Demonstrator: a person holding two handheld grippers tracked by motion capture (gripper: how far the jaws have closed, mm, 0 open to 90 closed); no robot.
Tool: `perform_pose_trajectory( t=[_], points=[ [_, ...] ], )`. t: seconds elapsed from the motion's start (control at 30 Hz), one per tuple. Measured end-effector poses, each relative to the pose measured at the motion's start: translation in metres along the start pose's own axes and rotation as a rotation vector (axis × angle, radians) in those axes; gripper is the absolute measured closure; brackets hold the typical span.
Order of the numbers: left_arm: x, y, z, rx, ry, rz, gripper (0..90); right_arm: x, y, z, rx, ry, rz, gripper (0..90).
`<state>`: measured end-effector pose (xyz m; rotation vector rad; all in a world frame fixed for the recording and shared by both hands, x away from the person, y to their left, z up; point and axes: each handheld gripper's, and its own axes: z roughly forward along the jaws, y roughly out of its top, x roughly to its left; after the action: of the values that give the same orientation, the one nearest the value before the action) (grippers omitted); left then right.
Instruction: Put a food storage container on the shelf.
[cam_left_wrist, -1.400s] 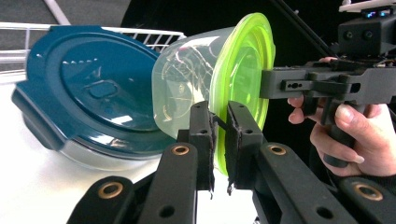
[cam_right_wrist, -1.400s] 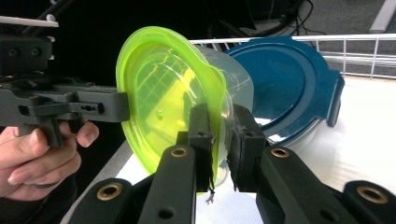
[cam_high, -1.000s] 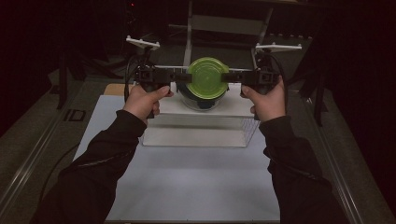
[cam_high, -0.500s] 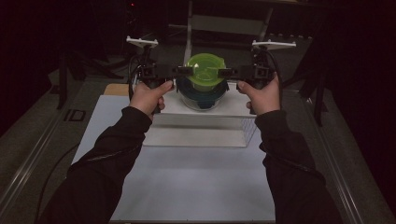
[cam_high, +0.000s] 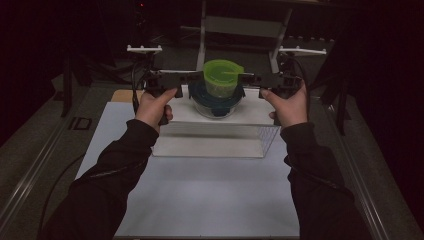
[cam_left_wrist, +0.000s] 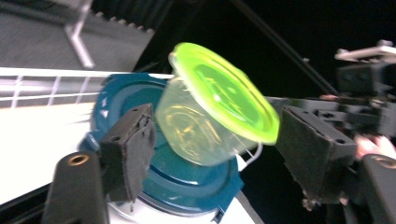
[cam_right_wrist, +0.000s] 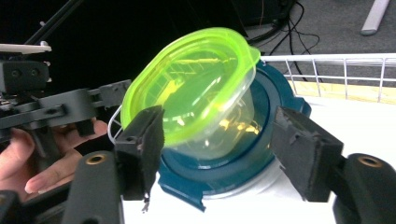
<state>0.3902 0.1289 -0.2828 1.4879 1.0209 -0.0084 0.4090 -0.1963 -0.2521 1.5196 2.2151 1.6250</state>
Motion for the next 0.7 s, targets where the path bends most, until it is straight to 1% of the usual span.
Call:
perform_pose_trajectory(
  t=[0.03,0.07,0.13,0.17,0.2,0.23,0.27,0.3,0.37,0.4,0.47,0.53,0.57,0.6,0.63,0.67,0.7],
  points=[
    [0.000,0.000,0.000,0.000,0.000,0.000,23.3,0.000,-0.003,-0.001,0.001,0.004,-0.019,28.0],
    [-0.007,-0.012,-0.004,-0.012,-0.031,0.075,14.8,0.001,-0.010,-0.003,0.016,0.020,-0.059,22.6],
    [-0.010,-0.020,-0.006,-0.009,-0.050,0.107,10.3,0.001,-0.016,-0.004,0.022,0.029,-0.073,22.5],
    [-0.012,-0.024,-0.007,-0.008,-0.061,0.122,4.9,0.001,-0.020,-0.004,0.025,0.026,-0.084,22.5],
    [-0.012,-0.024,-0.007,-0.008,-0.061,0.122,0.0,0.001,-0.020,-0.004,0.025,0.026,-0.084,22.5],
    [-0.015,-0.032,-0.010,-0.004,-0.074,0.148,0.0,0.002,-0.024,-0.004,0.027,0.026,-0.099,21.6],
    [-0.016,-0.035,-0.011,-0.004,-0.078,0.156,0.0,0.003,-0.032,-0.004,0.030,0.029,-0.132,20.2],
    [-0.018,-0.039,-0.013,0.002,-0.082,0.175,0.0,0.003,-0.034,-0.004,0.030,0.030,-0.135,20.2],
    [-0.021,-0.049,-0.017,-0.001,-0.075,0.212,0.0,0.004,-0.045,-0.004,0.029,0.027,-0.164,20.1],
    [-0.021,-0.055,-0.020,0.007,-0.080,0.217,0.0,0.005,-0.048,-0.004,0.028,0.032,-0.173,19.8],
    [-0.021,-0.063,-0.024,0.000,-0.092,0.218,0.0,0.006,-0.058,-0.003,0.027,0.034,-0.191,19.9],
    [-0.020,-0.074,-0.027,0.016,-0.086,0.230,0.0,0.007,-0.067,-0.003,0.028,0.044,-0.207,19.4],
    [-0.020,-0.078,-0.028,0.019,-0.086,0.237,0.0,0.008,-0.073,-0.003,0.026,0.045,-0.219,19.4],
    [-0.020,-0.078,-0.028,0.019,-0.086,0.237,0.0,0.008,-0.073,-0.003,0.026,0.045,-0.219,19.4],
    [-0.019,-0.089,-0.032,0.030,-0.081,0.257,0.0,0.008,-0.076,-0.003,0.028,0.043,-0.228,19.4],
    [-0.018,-0.093,-0.033,0.028,-0.085,0.255,0.0,0.008,-0.086,-0.002,0.022,0.037,-0.254,19.4],
    [-0.018,-0.098,-0.034,0.036,-0.085,0.262,0.0,0.008,-0.090,-0.002,0.018,0.038,-0.260,19.4]
  ],
)
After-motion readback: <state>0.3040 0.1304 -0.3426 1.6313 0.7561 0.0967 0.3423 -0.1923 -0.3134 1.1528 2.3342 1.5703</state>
